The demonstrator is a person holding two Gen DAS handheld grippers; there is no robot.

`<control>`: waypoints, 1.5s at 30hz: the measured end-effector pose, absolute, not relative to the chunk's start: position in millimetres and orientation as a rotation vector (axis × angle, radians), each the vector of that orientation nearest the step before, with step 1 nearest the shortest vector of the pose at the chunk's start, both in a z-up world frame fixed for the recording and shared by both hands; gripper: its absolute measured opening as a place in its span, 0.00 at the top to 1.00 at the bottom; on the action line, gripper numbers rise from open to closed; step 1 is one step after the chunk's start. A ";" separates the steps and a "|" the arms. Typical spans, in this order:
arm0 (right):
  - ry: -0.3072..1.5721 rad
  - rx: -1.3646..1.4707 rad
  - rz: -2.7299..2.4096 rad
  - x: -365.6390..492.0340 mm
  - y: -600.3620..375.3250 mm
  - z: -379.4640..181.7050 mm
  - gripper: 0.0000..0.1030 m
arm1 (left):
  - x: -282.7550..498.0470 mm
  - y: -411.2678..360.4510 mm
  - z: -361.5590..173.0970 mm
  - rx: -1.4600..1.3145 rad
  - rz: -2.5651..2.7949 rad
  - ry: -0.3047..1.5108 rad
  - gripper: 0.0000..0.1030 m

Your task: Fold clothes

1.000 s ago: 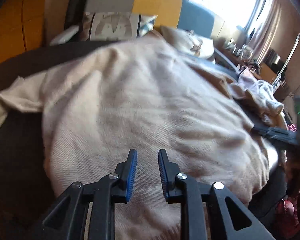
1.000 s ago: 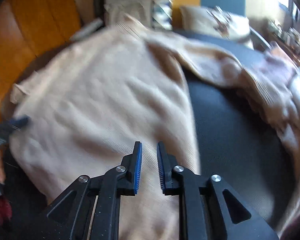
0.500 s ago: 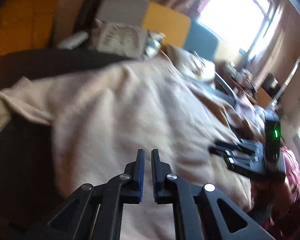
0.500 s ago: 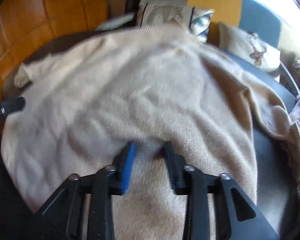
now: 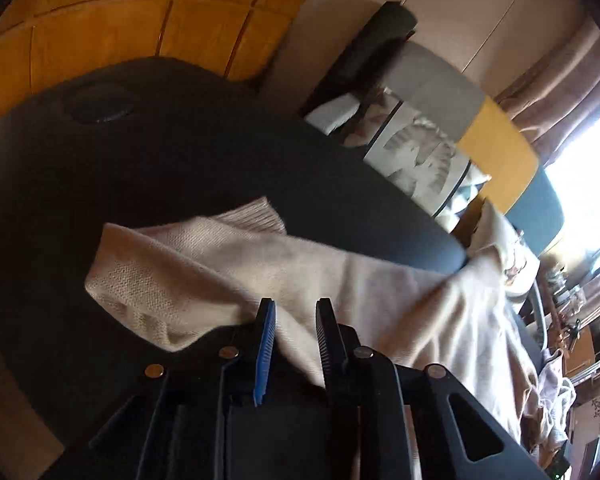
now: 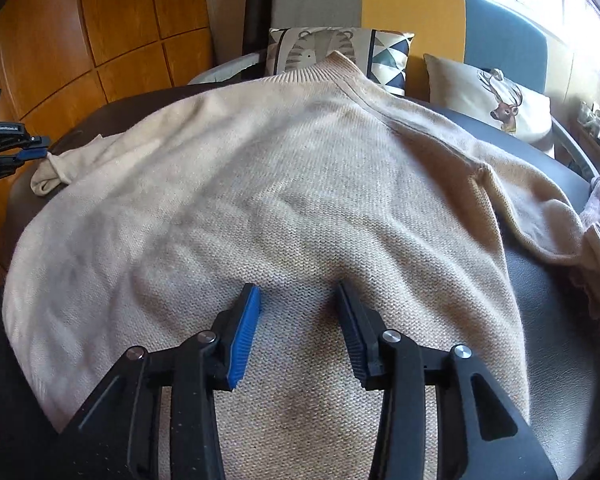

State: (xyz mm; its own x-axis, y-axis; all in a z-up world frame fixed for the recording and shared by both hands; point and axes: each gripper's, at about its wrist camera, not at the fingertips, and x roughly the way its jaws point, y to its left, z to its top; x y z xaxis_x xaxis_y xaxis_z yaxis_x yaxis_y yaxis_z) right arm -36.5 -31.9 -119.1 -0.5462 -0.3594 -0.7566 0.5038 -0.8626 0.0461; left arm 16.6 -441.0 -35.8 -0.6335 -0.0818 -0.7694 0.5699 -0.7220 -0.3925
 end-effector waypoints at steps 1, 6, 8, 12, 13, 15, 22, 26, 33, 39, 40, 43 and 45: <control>0.244 1.110 -2.388 -36.1 -32.3 -119.2 0.58 | 15.1 -441.3 -39.9 1.091 -2.358 0.891 0.80; 0.240 1.107 -2.388 -35.9 -30.6 -119.5 0.58 | 1.1 -447.2 -64.8 1.182 -2.238 0.885 0.80; 0.237 1.106 -2.387 -35.5 -30.0 -119.5 0.58 | 4.8 -453.6 -71.1 1.149 -2.204 0.989 0.80; 0.234 1.102 -2.389 -35.0 -29.5 -119.6 0.58 | 6.9 -456.2 -78.6 1.116 -2.215 1.022 0.81; 0.232 1.102 -2.389 -35.1 -29.4 -119.7 0.58 | 7.5 -456.8 -79.1 1.109 -2.219 1.023 0.84; 0.230 1.109 -2.386 -35.7 -29.1 -119.0 0.58 | 11.7 -460.1 -82.4 1.092 -2.212 1.027 1.00; 0.228 1.184 -2.365 -41.8 -31.6 -113.9 0.57 | 39.4 -459.2 -65.4 0.956 -2.313 1.070 1.00; 0.116 1.172 -2.338 -43.7 -35.5 -96.0 0.57 | 52.5 -464.8 -66.5 0.906 -2.276 1.126 0.98; 0.139 1.091 -2.225 -42.2 -89.4 -67.2 0.49 | 39.2 -478.4 -83.1 0.905 -2.229 1.359 0.56; 0.186 1.075 -2.139 -49.6 -139.5 -61.3 0.49 | 23.2 -492.6 -95.0 0.941 -2.109 1.347 0.55; 0.205 1.063 -2.126 -51.3 -150.5 -57.0 0.49 | 24.5 -494.8 -97.0 0.916 -2.098 1.366 0.61; 0.241 0.996 -2.084 -57.8 -185.8 -39.7 0.49 | 30.4 -496.9 -108.7 0.880 -2.078 1.436 0.94; 0.242 0.968 -2.044 -63.1 -210.6 -29.5 0.49 | 37.3 -495.8 -113.2 0.829 -2.121 1.484 0.95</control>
State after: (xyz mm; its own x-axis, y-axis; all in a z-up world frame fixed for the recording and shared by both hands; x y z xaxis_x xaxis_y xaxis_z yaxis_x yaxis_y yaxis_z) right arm -63.1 -210.6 -29.5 -0.3486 -0.6108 -0.7110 0.7600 -0.6281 0.1670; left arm 37.3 -495.8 -113.2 -0.7336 -0.0025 -0.6796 0.6394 -0.3417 -0.6888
